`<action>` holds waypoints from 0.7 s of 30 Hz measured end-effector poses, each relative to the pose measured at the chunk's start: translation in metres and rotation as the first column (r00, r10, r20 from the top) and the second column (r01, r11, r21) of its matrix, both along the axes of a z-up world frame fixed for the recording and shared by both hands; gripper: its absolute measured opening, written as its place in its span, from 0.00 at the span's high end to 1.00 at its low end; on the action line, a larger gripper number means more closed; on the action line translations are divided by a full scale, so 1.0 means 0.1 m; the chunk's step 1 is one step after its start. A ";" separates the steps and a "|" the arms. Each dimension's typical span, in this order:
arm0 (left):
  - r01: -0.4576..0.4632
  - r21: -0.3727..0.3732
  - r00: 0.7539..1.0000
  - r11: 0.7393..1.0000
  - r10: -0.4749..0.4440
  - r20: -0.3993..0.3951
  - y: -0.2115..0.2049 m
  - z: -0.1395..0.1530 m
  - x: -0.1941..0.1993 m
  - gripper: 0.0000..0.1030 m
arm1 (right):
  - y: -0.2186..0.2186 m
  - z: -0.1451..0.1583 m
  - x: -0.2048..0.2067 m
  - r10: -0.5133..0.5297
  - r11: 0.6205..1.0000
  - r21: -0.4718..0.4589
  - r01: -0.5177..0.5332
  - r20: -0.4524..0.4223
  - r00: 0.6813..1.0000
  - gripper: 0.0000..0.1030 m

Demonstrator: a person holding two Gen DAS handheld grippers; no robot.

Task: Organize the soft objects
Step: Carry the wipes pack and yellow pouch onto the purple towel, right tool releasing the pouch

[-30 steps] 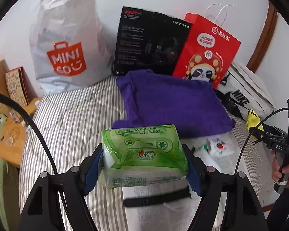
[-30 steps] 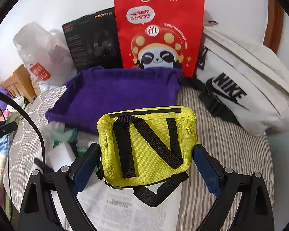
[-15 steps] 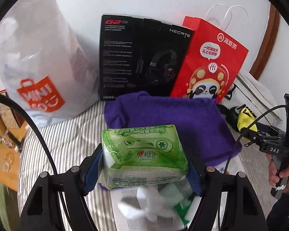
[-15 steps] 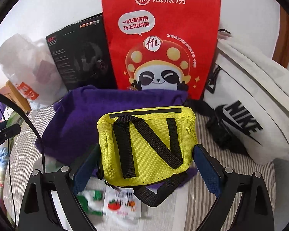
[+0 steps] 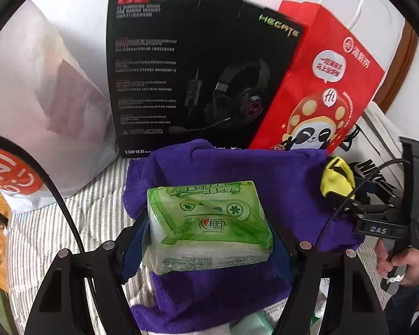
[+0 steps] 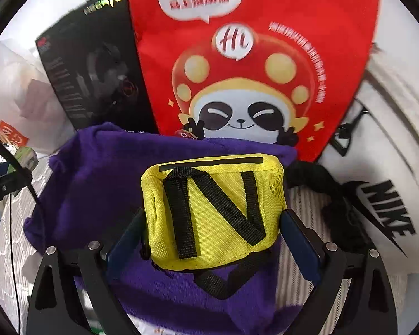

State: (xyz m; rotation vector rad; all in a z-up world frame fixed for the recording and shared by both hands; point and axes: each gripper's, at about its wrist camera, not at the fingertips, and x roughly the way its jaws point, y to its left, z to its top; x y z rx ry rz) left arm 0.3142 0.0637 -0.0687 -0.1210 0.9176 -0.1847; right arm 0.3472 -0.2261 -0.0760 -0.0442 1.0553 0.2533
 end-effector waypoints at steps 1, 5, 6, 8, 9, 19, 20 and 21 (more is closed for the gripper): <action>-0.002 -0.003 1.000 1.000 0.002 -0.002 0.01 -0.01 0.02 0.28 | 0.02 -0.06 0.05 0.002 1.000 -0.002 -0.002 -0.010 1.000 0.08; -0.003 0.005 1.000 1.000 0.003 -0.022 0.04 -0.08 0.09 0.28 | 0.11 -0.28 0.22 0.012 0.999 -0.033 -0.014 -0.055 0.998 0.08; -0.003 0.007 1.000 1.000 0.003 -0.025 0.04 -0.10 0.11 0.28 | 0.13 -0.33 0.26 0.017 0.999 -0.040 -0.019 -0.067 0.998 0.08; -0.001 0.009 1.000 1.000 0.001 -0.030 0.05 -0.11 0.14 0.28 | 0.16 -0.41 0.32 0.016 0.998 -0.052 -0.020 -0.091 0.996 0.08; -0.001 0.010 1.000 1.000 0.002 -0.031 0.06 -0.12 0.14 0.28 | 0.17 -0.46 0.35 0.009 0.998 -0.057 -0.015 -0.102 0.995 0.08; 0.006 0.017 0.999 1.000 -0.005 -0.051 0.06 -0.18 0.19 0.28 | 0.23 -0.62 0.46 -0.004 0.995 -0.100 -0.011 -0.150 0.989 0.07; 0.008 0.016 0.999 1.000 -0.007 -0.052 0.06 -0.19 0.19 0.28 | 0.23 -0.63 0.46 0.000 0.995 -0.100 -0.015 -0.151 0.989 0.06; 0.009 0.016 0.999 1.000 -0.008 -0.053 0.05 -0.19 0.20 0.28 | 0.25 -0.63 0.46 0.005 0.995 -0.103 -0.020 -0.152 0.988 0.05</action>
